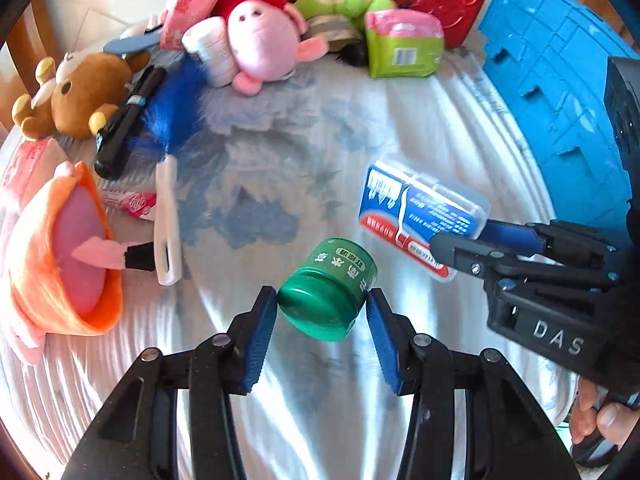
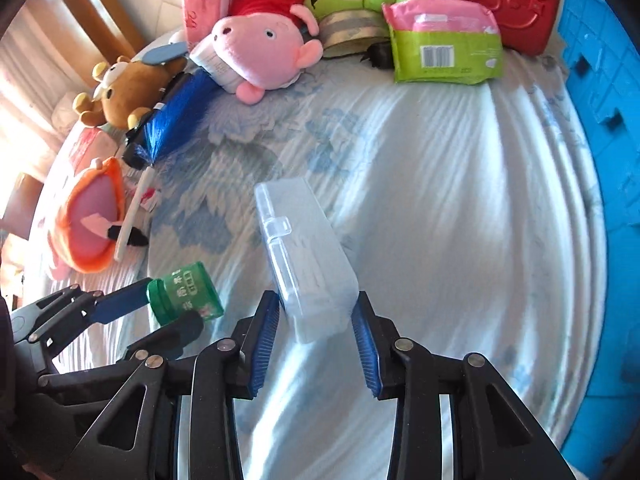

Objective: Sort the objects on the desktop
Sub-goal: 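Carry the green jar in the left tool and clear box in the right into the blue bin, release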

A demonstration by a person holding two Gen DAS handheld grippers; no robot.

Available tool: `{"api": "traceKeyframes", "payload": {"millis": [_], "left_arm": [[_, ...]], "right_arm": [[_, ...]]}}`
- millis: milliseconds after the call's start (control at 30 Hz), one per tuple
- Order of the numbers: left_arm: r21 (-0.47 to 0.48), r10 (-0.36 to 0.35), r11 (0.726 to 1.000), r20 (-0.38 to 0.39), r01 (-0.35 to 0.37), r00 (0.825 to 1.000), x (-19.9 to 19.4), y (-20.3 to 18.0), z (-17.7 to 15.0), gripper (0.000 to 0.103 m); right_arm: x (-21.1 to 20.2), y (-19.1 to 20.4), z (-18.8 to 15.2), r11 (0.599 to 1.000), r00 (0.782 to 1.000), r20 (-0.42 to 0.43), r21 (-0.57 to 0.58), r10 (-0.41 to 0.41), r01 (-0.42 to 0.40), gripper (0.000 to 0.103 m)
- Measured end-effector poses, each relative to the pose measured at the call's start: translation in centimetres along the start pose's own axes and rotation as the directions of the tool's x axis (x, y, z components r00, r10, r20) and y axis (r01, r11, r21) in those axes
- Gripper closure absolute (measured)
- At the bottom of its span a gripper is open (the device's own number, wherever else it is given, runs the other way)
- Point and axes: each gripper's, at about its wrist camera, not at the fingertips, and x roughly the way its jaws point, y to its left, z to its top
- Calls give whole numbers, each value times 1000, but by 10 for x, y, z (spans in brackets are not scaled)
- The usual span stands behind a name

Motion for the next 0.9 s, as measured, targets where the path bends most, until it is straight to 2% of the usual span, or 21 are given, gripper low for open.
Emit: {"api": "traceKeyframes", "payload": {"millis": [100,400,667,900], "left_arm": [[19,15,1000,54,-16,998,-12,-25,0,57],[40,55,997,148,-62,987,-48,-58,14,58],[65,91,992,198,-106,976,-64,-70,29,58],[78,111,988,248,-134,962,-76,-75,42,58]], "right_arm": [[-30,-20,-23,1000,999,44,-14,0,1,68],[-75,-36,-29,999,987,163,-37,-1,8,70],[-98,-44,-18,999,973,229,-30,-22,29,71],[-127,-40,-1,997,948,315,-42,-43,59,71]]}}
